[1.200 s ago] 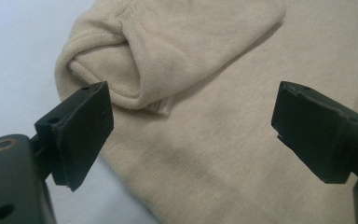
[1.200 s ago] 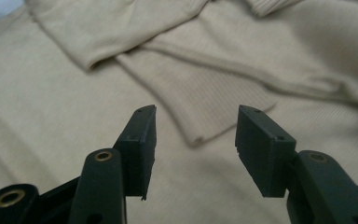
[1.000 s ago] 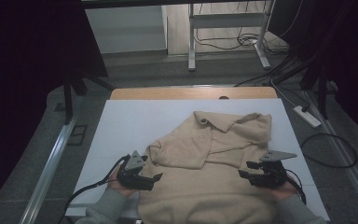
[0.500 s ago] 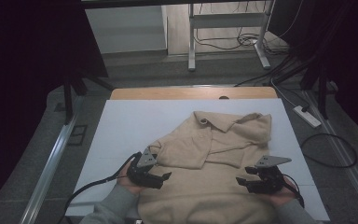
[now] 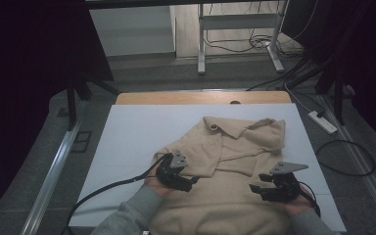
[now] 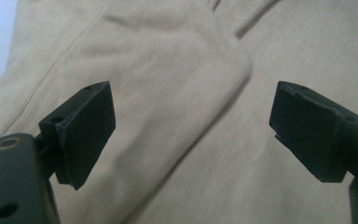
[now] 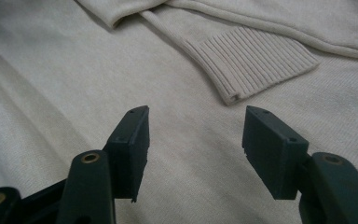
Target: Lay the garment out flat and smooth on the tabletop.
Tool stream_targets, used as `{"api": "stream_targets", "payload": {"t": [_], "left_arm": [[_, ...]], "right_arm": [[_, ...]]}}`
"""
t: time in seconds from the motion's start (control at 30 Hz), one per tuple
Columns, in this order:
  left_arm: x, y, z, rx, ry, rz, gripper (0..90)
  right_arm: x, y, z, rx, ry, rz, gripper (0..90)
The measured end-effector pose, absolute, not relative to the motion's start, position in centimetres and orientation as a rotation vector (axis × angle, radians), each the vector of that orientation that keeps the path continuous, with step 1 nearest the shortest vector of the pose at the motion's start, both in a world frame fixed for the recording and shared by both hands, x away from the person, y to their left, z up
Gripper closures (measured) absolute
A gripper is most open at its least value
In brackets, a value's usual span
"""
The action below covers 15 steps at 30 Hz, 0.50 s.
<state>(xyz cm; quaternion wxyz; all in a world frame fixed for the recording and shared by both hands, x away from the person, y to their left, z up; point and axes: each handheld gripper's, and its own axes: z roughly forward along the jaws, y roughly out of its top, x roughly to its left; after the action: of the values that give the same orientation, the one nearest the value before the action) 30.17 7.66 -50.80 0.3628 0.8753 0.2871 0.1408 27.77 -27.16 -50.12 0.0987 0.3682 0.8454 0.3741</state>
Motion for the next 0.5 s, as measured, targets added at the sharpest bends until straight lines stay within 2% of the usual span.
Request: {"api": "stream_targets", "payload": {"t": [0.37,0.43,0.5], "left_arm": [[31.9,2.5,-51.9,2.352,0.694,0.371,15.4],[31.8,2.5,-52.3,2.377,0.686,0.409,19.4],[31.8,2.7,-52.3,2.392,0.661,0.459,28.3]], "right_arm": [[27.9,-27.4,-50.3,1.096,2.496,1.106,41.1],[27.9,-27.5,-50.3,1.096,2.497,1.104,41.1],[27.9,-27.5,-50.3,1.098,2.495,1.101,41.1]]}}
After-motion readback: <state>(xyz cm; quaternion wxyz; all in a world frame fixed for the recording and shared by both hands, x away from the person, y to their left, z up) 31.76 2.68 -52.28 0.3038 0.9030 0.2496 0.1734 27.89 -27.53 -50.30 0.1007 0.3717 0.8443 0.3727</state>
